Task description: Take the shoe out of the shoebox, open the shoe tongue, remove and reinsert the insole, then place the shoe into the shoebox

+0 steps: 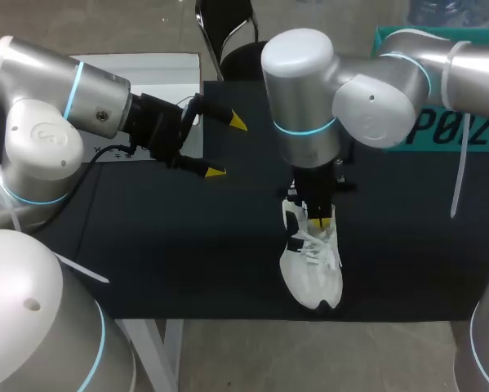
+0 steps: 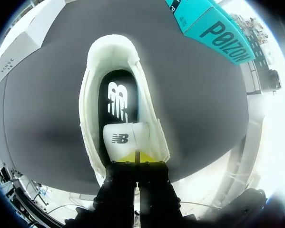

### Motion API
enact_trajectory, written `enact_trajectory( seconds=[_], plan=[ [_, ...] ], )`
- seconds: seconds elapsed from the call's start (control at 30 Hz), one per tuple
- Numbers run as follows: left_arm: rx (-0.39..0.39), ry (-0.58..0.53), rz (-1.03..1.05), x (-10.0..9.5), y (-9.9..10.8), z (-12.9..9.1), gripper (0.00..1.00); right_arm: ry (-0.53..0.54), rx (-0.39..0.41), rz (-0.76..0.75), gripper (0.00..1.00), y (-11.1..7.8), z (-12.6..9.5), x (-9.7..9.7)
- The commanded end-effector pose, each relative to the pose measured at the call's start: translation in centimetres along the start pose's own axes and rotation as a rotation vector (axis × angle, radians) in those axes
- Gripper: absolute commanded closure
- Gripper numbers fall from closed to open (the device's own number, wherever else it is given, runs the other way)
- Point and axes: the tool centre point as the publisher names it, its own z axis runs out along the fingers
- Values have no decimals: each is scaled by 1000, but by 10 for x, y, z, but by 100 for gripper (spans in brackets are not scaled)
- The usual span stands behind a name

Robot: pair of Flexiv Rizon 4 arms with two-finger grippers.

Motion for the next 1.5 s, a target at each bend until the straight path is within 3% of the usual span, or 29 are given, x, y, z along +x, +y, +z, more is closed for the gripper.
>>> enact_trajectory(
  seconds=[0.03,0.3,0.53,0.7,0.77,0.97,1.1,1.13,1.17,1.23,1.5],
  plan=[
    [-1,4,1,0,0,0,0,18,4,3,100,9,12,1],
    [-1,4,1,0,0,0,0,42,-44,-31,100,16,-7,5],
    [-1,4,1,0,0,0,0,45,-111,-357,100,22,-33,13],
    [-1,4,1,0,0,0,0,10,-346,-716,100,15,-49,16],
    [-1,4,1,0,0,0,0,67,-461,-881,100,12,-53,13],
    [-1,4,1,0,0,0,0,201,-623,-1129,100,23,-50,-18],
    [-1,4,1,0,0,0,0,256,-658,-1195,100,33,-42,-27],
    [-1,4,1,0,0,0,0,239,-623,-1174,34,38,-41,-26],
    [-1,4,1,0,0,0,0,186,-548,-1103,0,48,-40,-24],
    [-1,4,1,0,0,0,0,76,-389,-867,0,67,-40,-21],
    [-1,4,1,0,0,0,0,76,-389,-867,0,67,-40,-21]
  ],
)
